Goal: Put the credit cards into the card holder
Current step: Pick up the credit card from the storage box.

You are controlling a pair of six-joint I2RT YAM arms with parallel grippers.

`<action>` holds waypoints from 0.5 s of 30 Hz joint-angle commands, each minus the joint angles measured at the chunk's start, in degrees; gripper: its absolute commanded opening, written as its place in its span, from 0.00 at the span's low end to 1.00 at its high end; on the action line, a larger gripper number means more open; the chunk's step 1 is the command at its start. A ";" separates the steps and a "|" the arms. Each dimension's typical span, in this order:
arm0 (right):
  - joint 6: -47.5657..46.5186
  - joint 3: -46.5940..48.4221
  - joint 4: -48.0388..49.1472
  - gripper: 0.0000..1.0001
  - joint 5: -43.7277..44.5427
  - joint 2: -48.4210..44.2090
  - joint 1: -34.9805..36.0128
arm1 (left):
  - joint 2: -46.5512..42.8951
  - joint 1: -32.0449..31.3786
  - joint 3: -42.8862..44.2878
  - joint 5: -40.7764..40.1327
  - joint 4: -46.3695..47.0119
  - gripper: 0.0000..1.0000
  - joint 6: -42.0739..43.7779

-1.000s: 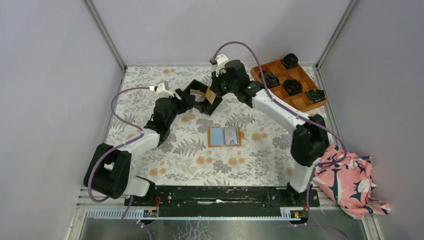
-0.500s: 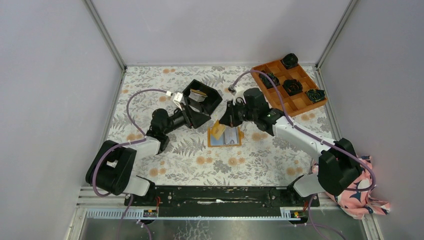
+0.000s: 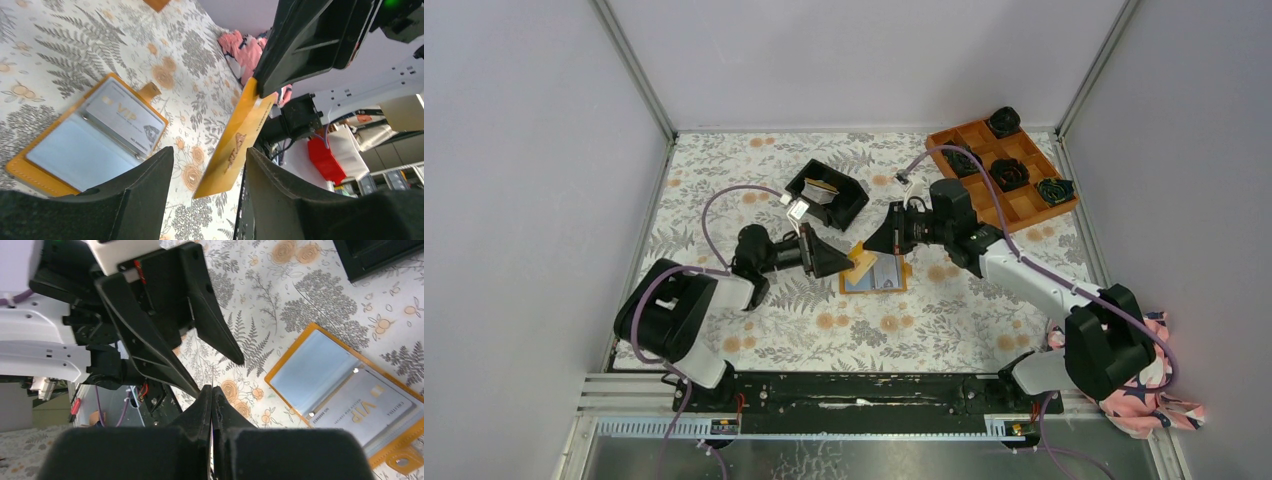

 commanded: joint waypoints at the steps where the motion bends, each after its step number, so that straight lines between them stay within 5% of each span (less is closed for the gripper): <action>1: 2.64 -0.16 6.04 0.00 -5.67 1.10 -0.82 | 4.46 -1.01 0.73 5.69 10.27 0.61 -4.14; 15: 4.76 -1.19 9.80 0.00 -10.68 5.71 -3.55 | 13.68 -1.13 3.53 10.94 27.84 0.22 -16.49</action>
